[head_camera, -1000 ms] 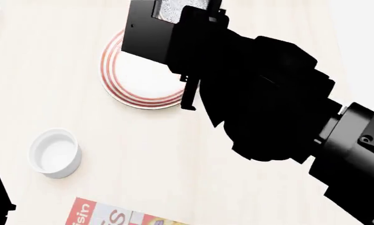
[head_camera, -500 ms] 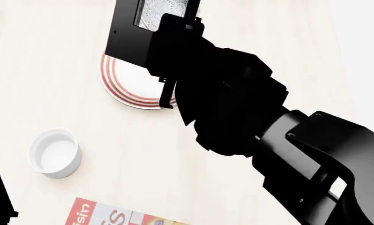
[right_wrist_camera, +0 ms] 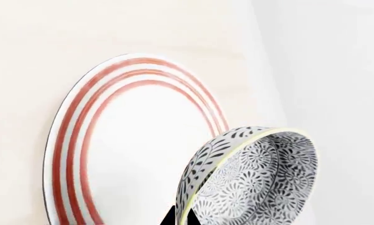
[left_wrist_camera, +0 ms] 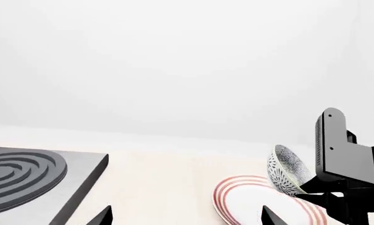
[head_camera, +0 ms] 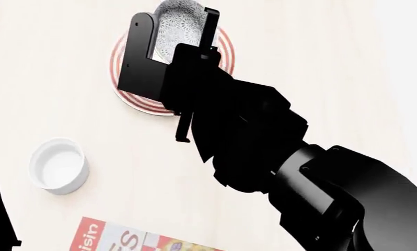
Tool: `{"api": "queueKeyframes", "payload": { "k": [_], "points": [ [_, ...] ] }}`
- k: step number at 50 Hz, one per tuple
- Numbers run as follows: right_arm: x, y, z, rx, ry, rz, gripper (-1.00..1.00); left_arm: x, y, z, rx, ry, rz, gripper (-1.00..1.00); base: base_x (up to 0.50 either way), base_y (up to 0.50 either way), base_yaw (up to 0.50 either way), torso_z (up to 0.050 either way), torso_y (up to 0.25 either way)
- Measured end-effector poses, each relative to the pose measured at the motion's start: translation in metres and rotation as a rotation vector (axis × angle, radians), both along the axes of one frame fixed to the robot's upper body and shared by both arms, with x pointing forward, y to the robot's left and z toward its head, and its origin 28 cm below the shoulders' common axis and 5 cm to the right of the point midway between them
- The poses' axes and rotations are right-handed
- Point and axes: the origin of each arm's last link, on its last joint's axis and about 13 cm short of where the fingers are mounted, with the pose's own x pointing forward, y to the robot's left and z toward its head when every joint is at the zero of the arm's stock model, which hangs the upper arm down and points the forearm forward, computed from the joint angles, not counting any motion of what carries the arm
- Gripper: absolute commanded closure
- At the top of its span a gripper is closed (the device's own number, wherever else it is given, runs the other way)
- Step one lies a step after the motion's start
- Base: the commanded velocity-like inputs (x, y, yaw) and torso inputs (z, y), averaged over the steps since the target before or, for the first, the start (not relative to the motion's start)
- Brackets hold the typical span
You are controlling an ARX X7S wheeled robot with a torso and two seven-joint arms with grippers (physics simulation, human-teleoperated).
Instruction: Pick the akita bowl on the cookies box and place it on the plate.
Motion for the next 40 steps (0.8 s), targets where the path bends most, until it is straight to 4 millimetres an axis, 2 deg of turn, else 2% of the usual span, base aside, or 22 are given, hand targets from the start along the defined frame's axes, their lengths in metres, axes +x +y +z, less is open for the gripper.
{"api": "queueKeyframes", "payload": {
  "k": [7, 24, 40],
  "points": [
    [0.0007, -0.001, -0.0033, -0.002, 0.006, -0.003, 1.0, -0.0009, -0.0003, 0.0002, 0.002, -0.008, -0.011, -1.0, 0.0, 0.0, 0.0, 0.013, -0.221],
    [0.0016, -0.004, -0.0031, -0.012, 0.01, -0.014, 1.0, 0.0001, -0.0001, -0.0001, -0.018, 0.015, -0.01, -1.0, 0.0, 0.0, 0.0, 0.0, 0.0],
    [0.0007, 0.0023, -0.0057, -0.086, -0.01, 0.009, 1.0, 0.0, -0.0002, -0.0007, -0.022, 0.023, -0.01, -1.0, 0.0, 0.0, 0.0, 0.0, 0.0]
  ]
}}
